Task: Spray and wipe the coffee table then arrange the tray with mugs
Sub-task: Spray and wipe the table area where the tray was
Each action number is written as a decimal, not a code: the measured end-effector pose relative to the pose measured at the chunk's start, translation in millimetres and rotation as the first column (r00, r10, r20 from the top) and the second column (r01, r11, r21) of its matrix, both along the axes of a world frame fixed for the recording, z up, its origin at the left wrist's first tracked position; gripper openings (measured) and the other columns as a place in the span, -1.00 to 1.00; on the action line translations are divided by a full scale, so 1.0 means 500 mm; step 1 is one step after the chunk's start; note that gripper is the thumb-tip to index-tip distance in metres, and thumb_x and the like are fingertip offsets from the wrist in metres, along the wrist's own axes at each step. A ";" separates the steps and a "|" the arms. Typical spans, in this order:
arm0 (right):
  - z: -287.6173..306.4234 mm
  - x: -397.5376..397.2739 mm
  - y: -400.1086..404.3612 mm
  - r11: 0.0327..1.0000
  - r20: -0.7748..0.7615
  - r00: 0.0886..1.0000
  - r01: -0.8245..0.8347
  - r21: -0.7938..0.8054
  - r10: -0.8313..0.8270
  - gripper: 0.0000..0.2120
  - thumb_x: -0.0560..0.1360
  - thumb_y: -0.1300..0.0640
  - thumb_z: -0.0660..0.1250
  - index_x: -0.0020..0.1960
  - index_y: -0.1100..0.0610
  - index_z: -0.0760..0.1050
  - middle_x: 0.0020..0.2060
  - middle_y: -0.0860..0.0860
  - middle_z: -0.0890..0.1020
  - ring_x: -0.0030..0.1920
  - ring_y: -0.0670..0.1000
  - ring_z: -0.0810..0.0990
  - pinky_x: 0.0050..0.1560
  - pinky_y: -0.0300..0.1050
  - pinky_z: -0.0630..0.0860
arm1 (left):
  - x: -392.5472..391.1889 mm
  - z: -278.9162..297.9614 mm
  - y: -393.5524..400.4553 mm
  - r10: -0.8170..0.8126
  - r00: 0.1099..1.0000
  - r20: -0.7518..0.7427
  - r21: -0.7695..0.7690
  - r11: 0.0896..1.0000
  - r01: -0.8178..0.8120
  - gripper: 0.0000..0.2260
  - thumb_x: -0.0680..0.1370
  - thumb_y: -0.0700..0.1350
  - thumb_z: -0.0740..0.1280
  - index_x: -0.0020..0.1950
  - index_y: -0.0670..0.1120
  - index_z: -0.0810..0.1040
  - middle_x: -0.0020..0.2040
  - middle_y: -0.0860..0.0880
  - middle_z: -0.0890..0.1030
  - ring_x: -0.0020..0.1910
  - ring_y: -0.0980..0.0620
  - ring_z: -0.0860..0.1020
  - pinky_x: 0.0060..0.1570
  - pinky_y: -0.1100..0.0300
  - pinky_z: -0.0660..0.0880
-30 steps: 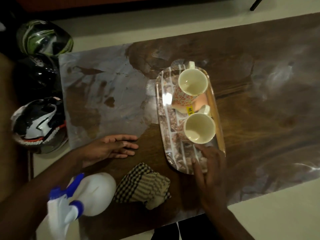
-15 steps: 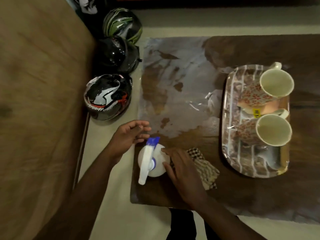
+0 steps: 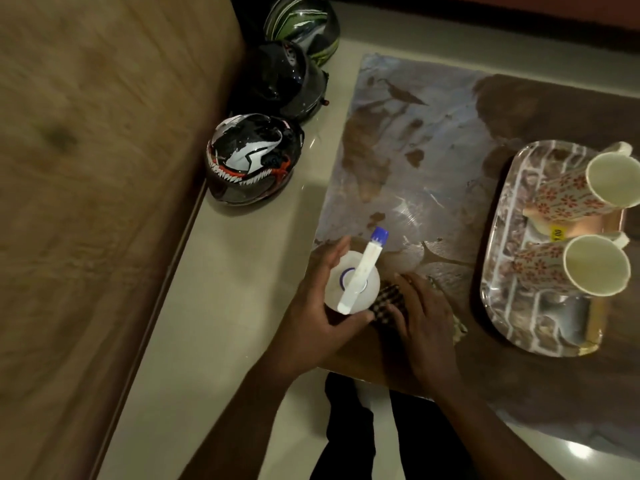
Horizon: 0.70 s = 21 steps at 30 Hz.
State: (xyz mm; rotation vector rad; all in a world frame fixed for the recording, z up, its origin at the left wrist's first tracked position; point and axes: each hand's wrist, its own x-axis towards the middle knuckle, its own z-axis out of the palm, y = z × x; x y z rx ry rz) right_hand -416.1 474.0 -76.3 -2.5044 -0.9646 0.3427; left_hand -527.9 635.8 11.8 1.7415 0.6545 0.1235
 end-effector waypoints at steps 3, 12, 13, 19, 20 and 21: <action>-0.008 -0.003 -0.022 0.987 -0.006 0.999 -0.036 -0.158 0.035 -0.47 0.57 -0.27 -0.12 0.45 -0.10 0.23 0.49 0.00 0.23 0.50 0.05 0.10 0.41 0.28 0.06 | 0.039 0.003 -0.006 0.006 0.998 0.058 0.063 0.998 -0.010 -0.20 0.39 0.05 0.53 0.51 0.25 0.16 0.46 0.23 0.34 0.41 0.10 0.37 0.36 0.13 0.36; -0.028 0.008 -0.052 0.950 0.037 0.975 -0.203 -0.238 0.217 -0.35 0.47 -0.25 0.09 0.51 -0.11 0.08 0.53 0.04 0.14 0.52 0.15 0.05 0.38 0.35 0.10 | 0.097 -0.021 0.022 -0.078 0.983 0.166 0.182 0.982 0.047 -0.38 0.45 -0.08 0.50 0.45 -0.17 0.36 0.43 0.01 0.45 0.41 0.17 0.40 0.35 0.31 0.32; -0.028 0.015 -0.054 0.947 0.038 0.971 -0.221 -0.231 0.236 -0.35 0.47 -0.21 0.11 0.52 -0.11 0.07 0.52 0.03 0.15 0.52 0.14 0.06 0.37 0.33 0.14 | 0.100 -0.020 0.025 -0.081 0.982 0.169 0.184 0.982 0.049 -0.41 0.46 -0.09 0.49 0.44 -0.15 0.38 0.40 0.05 0.47 0.38 0.21 0.42 0.33 0.33 0.33; -0.028 0.025 -0.051 0.944 0.020 0.972 -0.222 -0.243 0.234 -0.32 0.44 -0.09 0.26 0.51 -0.08 0.13 0.52 0.00 0.17 0.52 0.13 0.09 0.43 0.21 0.07 | 0.167 -0.012 0.053 0.095 0.986 0.140 0.185 0.975 -0.120 -0.73 0.47 -0.06 0.45 0.14 0.03 0.54 -0.02 0.09 0.65 -0.03 0.25 0.60 -0.02 0.45 0.45; -0.028 0.022 -0.049 0.943 0.018 0.972 -0.222 -0.248 0.233 -0.26 0.40 -0.06 0.38 0.50 -0.07 0.17 0.51 0.01 0.19 0.51 0.14 0.10 0.42 0.21 0.08 | 0.183 -0.007 0.059 0.128 0.985 0.115 0.178 0.973 -0.147 -0.79 0.46 -0.10 0.46 0.05 0.07 0.54 -0.12 0.12 0.65 -0.10 0.30 0.60 -0.09 0.50 0.43; -0.029 0.025 -0.045 0.942 0.010 0.975 -0.213 -0.258 0.223 -0.19 0.33 -0.02 0.48 0.49 -0.04 0.20 0.50 0.02 0.22 0.50 0.15 0.11 0.40 0.21 0.09 | 0.202 0.001 0.066 0.153 0.985 0.073 0.165 0.973 -0.164 -0.79 0.46 -0.15 0.47 -0.05 0.11 0.52 -0.24 0.17 0.63 -0.19 0.35 0.58 -0.16 0.54 0.40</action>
